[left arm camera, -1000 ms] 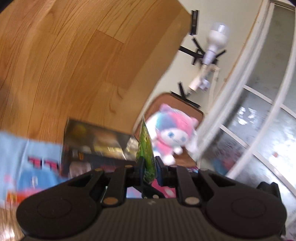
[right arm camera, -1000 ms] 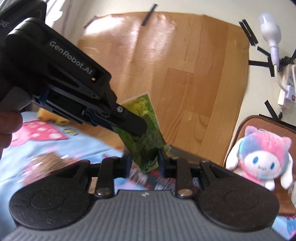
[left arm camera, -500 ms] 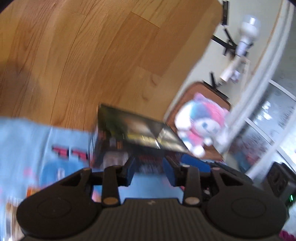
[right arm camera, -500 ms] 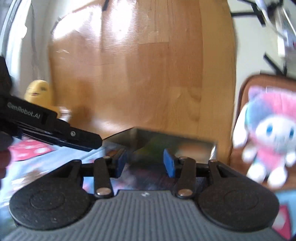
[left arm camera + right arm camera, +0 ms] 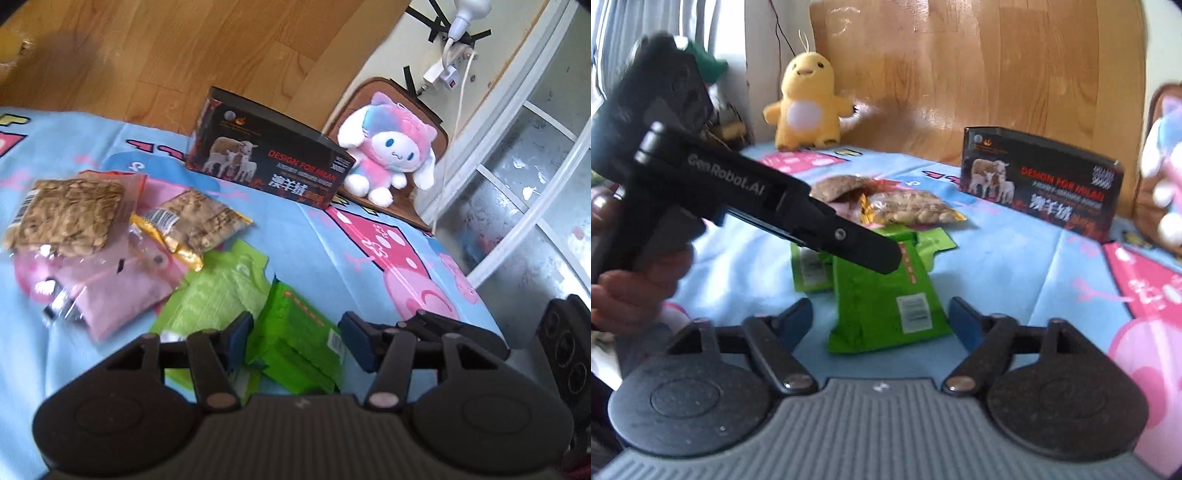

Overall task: Organize snacks
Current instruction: 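Grasp the bright green barcode packet and lift it with the left gripper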

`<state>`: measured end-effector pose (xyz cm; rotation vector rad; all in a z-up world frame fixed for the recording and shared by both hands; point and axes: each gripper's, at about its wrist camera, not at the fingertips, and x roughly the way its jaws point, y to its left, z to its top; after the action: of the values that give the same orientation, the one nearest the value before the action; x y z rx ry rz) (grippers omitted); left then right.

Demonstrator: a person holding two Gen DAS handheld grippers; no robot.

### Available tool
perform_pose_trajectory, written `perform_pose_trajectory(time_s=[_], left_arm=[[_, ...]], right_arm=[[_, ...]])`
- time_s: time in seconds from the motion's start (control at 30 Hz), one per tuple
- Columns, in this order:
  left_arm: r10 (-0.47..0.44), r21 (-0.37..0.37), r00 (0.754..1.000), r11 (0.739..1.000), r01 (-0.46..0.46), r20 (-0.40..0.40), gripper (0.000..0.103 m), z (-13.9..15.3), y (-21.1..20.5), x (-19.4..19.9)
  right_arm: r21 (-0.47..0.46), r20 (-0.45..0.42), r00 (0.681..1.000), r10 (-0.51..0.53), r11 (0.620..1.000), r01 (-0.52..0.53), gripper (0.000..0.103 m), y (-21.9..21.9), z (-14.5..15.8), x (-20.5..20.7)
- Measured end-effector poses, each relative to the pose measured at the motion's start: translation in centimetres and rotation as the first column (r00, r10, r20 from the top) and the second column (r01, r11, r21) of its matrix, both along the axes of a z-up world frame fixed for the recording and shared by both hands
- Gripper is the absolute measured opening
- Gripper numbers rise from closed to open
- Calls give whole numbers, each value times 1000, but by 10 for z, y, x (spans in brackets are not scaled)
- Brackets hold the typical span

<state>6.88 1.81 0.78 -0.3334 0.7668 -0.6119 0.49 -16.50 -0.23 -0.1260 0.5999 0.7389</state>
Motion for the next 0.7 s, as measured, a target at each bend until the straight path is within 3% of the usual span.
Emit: perform_pose_trajectory(time_s=[0.13,0.37,0.5,0.7], left_arm=[[14,-21,1000,1000,-14,15,41,7,2,-8],[30,-25,990,999,-27,141,41,47,-5,1],[39,-18,978,999,-36,206,41,71,-14,31],[101,-36,963,995,-95,251,41,96,-26,103]], right_arm=[[45,-1,1000,-7,999,7,61,-9,-4,1],[69,185,980,-71,996,59,60,-5,13,15],[72,295,949,-110,993,93,60,-1,25,41],[74,380,911,-158,987,140,60,12,37,114]])
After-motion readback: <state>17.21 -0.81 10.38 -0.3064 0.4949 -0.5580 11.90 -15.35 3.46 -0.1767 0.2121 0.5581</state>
